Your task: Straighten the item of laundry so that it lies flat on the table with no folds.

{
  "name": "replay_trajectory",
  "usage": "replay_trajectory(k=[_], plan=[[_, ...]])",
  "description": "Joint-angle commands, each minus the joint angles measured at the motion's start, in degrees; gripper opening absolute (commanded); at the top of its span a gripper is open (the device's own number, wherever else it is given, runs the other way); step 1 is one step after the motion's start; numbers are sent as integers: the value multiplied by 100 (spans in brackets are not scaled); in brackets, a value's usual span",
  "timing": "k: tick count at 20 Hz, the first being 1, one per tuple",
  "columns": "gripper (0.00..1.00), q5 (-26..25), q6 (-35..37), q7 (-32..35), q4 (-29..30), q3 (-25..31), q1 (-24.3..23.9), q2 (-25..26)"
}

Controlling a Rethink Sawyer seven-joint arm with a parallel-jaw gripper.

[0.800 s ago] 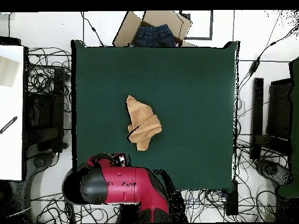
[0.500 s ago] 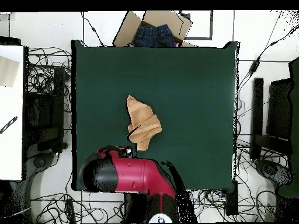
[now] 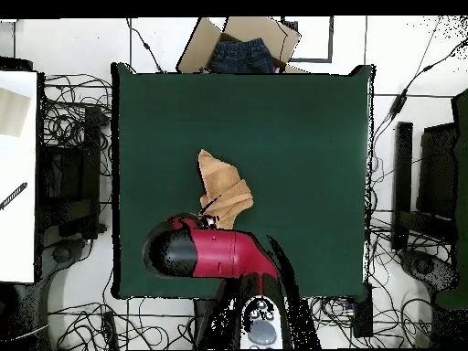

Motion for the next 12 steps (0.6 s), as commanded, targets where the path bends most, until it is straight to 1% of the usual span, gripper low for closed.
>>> replay_trajectory(k=[1,3,4,6,7,9,12], plan=[[100,-332,-789,920,-346,-48,168,864],[100,-318,-1017,1182,-603,-495,608,1123],[100,-295,-1081,1200,-701,-567,693,1229],[100,-184,-1084,1079,-695,-374,557,1319],[100,-140,-1112,1062,-647,-341,528,1286],[100,-85,-1024,1056,-700,-458,642,1300],[100,-54,-1202,1079,-676,-530,722,1376]])
